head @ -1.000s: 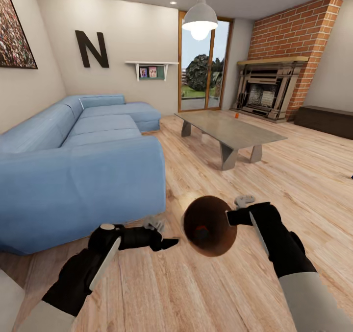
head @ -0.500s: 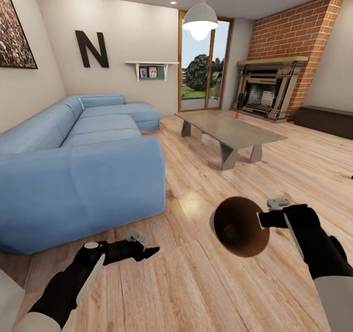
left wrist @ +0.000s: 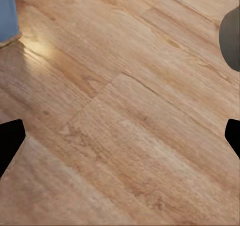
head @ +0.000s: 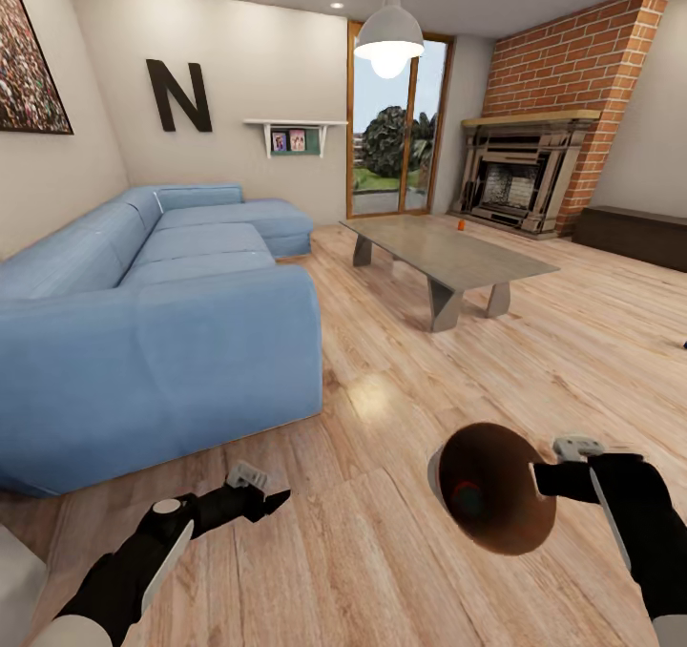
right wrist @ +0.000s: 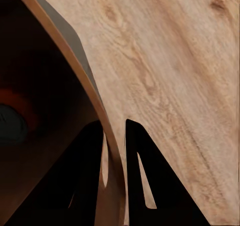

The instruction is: Put the three can of soda from the living room inside the tash can in the kitchen.

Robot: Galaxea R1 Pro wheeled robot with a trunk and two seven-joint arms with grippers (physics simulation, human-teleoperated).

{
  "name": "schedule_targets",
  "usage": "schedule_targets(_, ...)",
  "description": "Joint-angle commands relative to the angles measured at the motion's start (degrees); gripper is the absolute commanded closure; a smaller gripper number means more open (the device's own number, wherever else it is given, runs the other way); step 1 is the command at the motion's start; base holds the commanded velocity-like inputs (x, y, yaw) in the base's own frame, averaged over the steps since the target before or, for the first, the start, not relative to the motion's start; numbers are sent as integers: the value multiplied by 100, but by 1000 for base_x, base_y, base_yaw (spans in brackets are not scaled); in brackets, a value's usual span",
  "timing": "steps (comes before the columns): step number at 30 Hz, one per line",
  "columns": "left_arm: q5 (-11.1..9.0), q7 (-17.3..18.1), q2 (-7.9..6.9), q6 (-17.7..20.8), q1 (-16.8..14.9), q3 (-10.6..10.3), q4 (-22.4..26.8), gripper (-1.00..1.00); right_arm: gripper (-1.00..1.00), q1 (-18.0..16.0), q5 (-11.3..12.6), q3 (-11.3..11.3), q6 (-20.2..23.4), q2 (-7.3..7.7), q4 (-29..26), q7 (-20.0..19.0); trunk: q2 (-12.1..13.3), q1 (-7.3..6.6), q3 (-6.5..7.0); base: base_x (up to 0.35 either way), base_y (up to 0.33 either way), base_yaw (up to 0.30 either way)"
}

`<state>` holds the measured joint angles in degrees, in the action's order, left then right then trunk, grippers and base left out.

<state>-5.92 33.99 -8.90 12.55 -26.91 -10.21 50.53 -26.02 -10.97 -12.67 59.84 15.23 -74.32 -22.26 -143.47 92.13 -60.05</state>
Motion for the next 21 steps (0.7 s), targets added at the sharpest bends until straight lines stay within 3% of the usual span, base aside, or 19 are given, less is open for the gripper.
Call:
schedule_targets(1,-8,-125,2,-166,-1,6,-101,-100,100,254,163,-5,16,-32,-246,-19,0,0,1,0,0,0)
schedule_targets(8,-3,-212,3,-427,-5,105,-224,-100,100,472,165,-3,16,-93,-419,-4,0,0,1,0,0,0)
schedule_targets(14,-5,-381,6,-466,-4,128,-235,-100,100,505,152,-20,16,-192,-439,-4,0,0,1,0,0,0)
schedule_targets(21,-2,-623,44,-489,-2,132,-238,-100,100,587,148,-30,16,-208,-452,19,0,0,1,0,0,0)
